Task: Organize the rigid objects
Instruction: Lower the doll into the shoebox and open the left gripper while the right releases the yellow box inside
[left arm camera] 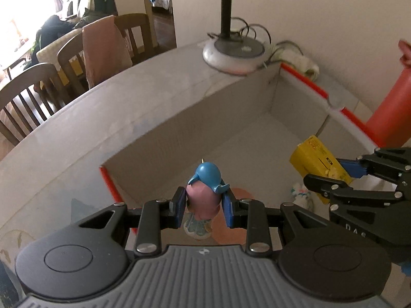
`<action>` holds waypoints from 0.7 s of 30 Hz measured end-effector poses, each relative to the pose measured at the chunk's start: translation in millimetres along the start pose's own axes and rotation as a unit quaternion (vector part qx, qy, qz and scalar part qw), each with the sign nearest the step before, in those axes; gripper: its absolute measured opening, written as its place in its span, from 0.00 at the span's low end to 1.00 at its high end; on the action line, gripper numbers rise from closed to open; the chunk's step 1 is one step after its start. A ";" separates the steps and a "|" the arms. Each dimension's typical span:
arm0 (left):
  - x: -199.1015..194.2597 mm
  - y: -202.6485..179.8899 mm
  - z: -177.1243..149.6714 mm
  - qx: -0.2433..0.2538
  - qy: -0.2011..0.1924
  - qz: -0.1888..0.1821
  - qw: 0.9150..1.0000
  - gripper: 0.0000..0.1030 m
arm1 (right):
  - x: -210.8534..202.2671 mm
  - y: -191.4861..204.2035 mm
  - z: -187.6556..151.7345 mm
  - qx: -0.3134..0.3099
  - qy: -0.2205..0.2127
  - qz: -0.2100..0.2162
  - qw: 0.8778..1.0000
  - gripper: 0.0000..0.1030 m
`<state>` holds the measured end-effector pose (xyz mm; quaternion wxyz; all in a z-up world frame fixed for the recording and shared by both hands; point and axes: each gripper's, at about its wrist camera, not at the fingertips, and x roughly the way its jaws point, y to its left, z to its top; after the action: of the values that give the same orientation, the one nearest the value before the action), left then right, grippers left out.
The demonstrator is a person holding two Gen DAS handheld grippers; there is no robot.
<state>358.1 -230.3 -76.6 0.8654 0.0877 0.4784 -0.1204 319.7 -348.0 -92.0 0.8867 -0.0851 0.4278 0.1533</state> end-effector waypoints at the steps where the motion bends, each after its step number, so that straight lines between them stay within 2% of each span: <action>1: 5.1 -3.8 0.5 0.007 0.005 0.006 1.000 0.28 | 3.4 1.1 -0.5 -0.006 0.004 -0.001 1.000 0.28; 10: 38.4 -16.1 4.0 0.036 0.045 0.041 0.998 0.28 | 18.9 1.2 -2.9 -0.028 0.035 0.001 0.999 0.28; 21: 58.8 -21.7 3.3 0.030 0.075 0.029 0.996 0.28 | 16.6 -5.7 -0.3 -0.013 0.032 0.011 0.999 0.32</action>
<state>384.6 -259.2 -125.7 0.8269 0.1365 0.5358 -0.1023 331.2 -350.2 -105.1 0.8699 -0.0970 0.4545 0.1655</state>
